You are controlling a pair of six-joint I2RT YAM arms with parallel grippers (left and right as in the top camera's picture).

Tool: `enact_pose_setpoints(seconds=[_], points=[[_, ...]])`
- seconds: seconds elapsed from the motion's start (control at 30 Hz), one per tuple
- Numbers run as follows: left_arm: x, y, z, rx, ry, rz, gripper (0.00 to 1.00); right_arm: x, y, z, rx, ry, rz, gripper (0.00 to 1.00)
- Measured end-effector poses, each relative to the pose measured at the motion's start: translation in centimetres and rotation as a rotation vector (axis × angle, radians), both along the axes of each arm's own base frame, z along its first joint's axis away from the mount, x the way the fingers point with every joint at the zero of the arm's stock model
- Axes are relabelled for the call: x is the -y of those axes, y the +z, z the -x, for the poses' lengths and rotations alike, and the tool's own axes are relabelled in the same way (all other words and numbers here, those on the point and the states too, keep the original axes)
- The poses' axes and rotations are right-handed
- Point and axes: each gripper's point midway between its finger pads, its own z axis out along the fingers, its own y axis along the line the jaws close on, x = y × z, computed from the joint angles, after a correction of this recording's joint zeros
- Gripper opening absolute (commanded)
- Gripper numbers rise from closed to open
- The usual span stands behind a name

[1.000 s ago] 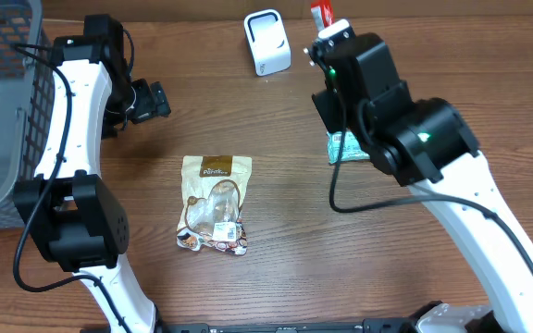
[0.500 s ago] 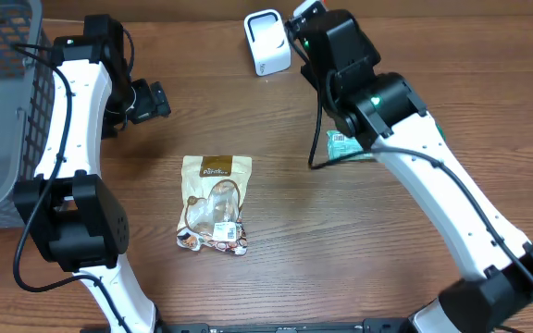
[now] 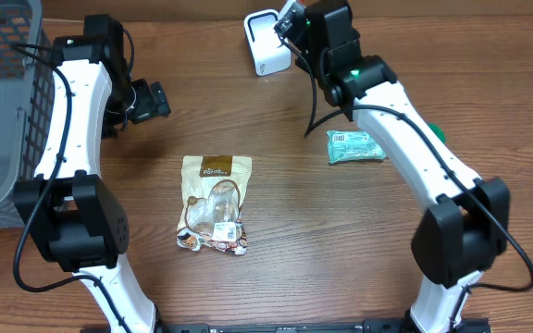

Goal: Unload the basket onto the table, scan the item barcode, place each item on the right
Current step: 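Hold the red sticks in front of the scanner window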

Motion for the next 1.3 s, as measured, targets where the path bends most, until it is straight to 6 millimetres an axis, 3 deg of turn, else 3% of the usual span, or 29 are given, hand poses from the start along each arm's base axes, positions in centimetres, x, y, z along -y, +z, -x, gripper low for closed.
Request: enact_pose_setpoints(seconds=[0.1, 0.3, 0.4, 0.7, 1.07, 1.3], points=[[0.0, 0.0, 0.0, 0.0, 0.0, 0.0, 1.0, -0.3, -1.1, -1.7, 0.042, -0.007, 0.02, 0.04], [0.0, 0.0, 0.0, 0.0, 0.0, 0.0, 1.0, -0.2, -5.0, -4.3, 0.076, -0.03, 0.115, 0.04], [0.0, 0.0, 0.0, 0.0, 0.0, 0.0, 1.0, 0.4, -7.8, -5.1, 0.069, -0.043, 0.212, 0.04], [0.0, 0.0, 0.0, 0.0, 0.0, 0.0, 1.0, 1.0, -11.6, -6.3, 0.083, -0.053, 0.423, 0.03], [0.0, 0.0, 0.0, 0.0, 0.0, 0.0, 1.0, -2.1, -12.5, -5.3, 0.086, 0.014, 0.541, 0.04], [0.0, 0.0, 0.0, 0.0, 0.0, 0.0, 1.0, -2.2, -12.8, -5.0, 0.079, 0.013, 0.563, 0.04]])
